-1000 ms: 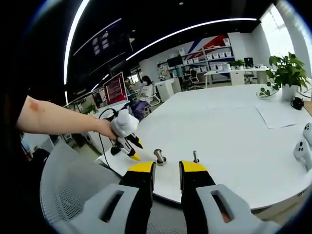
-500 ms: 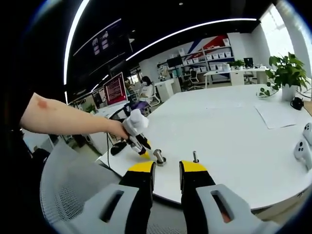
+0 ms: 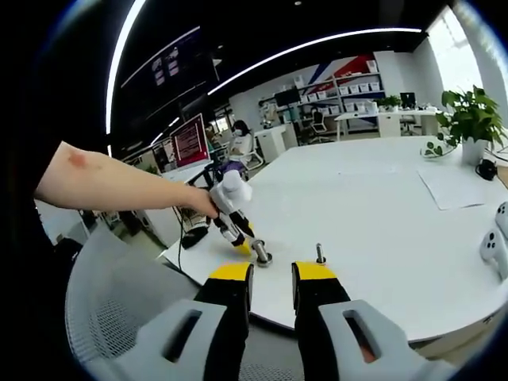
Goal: Place the washer onto the threaded stud by aligning its center hole with the stud, sliding it down to the base, and recovering from edge contact or off-axis alignment until the washer reaches the visible bottom stop.
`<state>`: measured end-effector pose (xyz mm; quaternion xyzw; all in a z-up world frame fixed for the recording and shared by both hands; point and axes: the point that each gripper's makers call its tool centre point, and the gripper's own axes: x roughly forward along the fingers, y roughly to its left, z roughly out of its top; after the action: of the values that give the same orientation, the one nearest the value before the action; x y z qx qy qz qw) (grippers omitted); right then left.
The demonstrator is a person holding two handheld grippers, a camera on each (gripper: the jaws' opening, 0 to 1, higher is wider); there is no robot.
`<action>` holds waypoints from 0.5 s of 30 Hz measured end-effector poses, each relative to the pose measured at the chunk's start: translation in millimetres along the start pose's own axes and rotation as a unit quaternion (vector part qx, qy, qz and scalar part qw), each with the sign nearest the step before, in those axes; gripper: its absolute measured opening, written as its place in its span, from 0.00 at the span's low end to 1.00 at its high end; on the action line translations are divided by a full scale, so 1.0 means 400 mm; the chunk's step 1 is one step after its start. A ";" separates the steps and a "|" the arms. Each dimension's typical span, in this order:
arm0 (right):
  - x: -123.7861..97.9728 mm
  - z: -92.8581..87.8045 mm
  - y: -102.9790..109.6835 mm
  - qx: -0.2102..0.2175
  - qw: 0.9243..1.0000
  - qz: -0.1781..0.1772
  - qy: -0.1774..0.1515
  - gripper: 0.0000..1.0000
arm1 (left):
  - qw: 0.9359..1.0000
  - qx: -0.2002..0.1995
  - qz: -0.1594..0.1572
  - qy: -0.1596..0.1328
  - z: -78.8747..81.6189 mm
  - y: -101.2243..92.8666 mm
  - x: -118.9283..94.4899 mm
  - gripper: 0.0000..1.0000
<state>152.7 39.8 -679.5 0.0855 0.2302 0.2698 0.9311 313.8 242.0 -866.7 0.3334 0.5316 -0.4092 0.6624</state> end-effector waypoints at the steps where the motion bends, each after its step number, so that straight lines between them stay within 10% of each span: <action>1: 0.000 0.000 0.000 0.000 1.000 0.000 0.000 0.22 | 1.000 0.006 -0.001 0.001 0.002 -0.001 0.000 0.40; 15: 0.000 -0.004 0.003 -0.002 1.000 0.005 0.006 0.22 | 1.000 0.010 -0.004 -0.020 0.043 -0.009 0.009 0.35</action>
<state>151.4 40.9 -680.7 0.0831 0.2345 0.2755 0.9286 318.3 224.6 -866.8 0.3298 0.5158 -0.4232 0.6679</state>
